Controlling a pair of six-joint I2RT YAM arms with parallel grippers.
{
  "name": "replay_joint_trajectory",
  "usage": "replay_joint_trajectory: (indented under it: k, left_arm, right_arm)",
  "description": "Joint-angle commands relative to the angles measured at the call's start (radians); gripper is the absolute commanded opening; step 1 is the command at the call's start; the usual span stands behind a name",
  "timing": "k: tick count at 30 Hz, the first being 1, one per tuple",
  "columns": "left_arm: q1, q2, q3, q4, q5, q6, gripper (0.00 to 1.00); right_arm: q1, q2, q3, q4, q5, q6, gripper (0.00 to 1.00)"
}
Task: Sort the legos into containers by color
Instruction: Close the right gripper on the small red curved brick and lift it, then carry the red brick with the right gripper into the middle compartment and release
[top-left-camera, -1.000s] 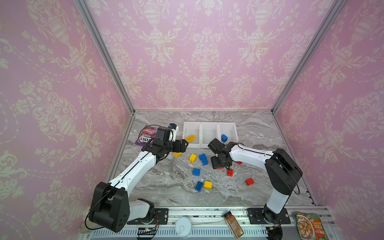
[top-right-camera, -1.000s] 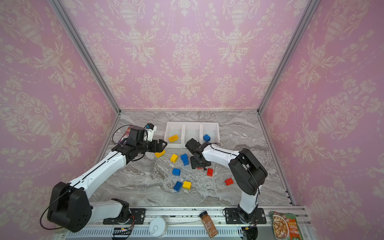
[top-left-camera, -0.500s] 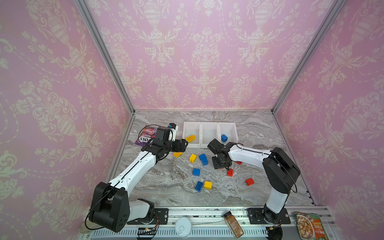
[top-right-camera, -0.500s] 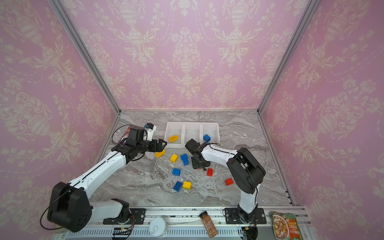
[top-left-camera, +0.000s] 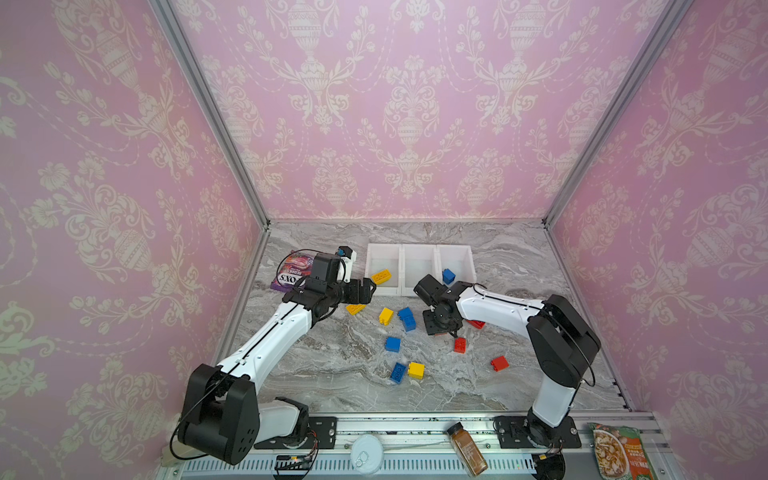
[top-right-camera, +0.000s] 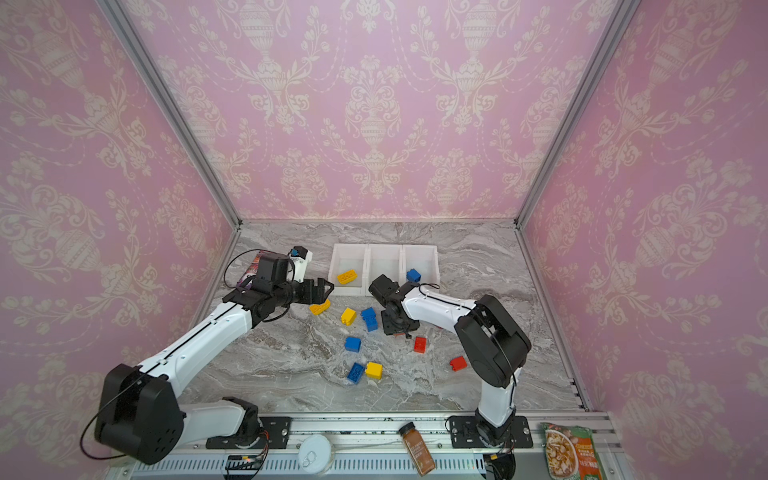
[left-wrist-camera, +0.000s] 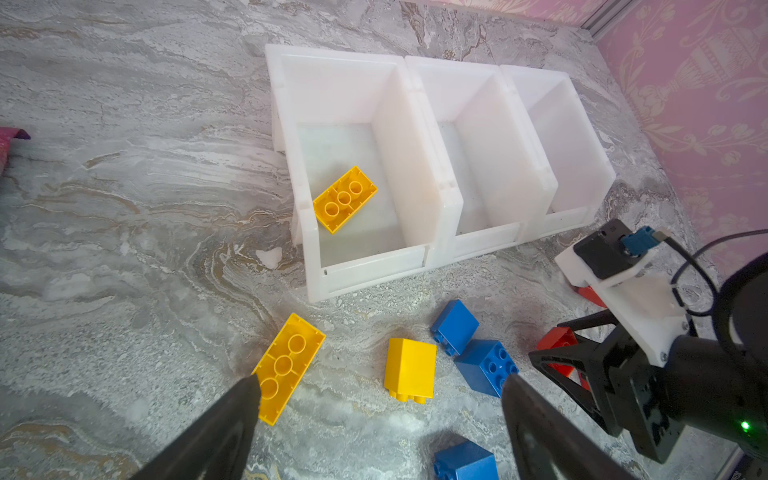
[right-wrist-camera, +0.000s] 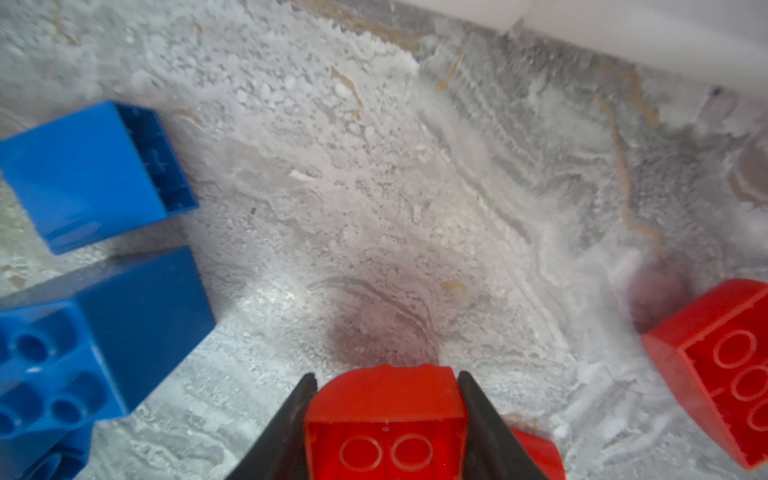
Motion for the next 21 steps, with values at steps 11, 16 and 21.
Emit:
replay_joint_trajectory:
  k: [11,16,21]
  left_arm:
    - [0.012,-0.014,-0.046,0.029,0.041,-0.033,0.93]
    - [0.012,-0.033,-0.085,0.052,0.050,-0.055,0.93]
    - [0.012,-0.050,-0.125,0.075,0.065,-0.074,0.94]
  right_arm:
    - [-0.034,-0.054,0.227,-0.114,0.020,-0.049,0.47]
    - [-0.071,-0.004,0.359,-0.134,0.025,-0.085,0.47]
    - [-0.102,0.072,0.485,-0.138,0.020,-0.125,0.48]
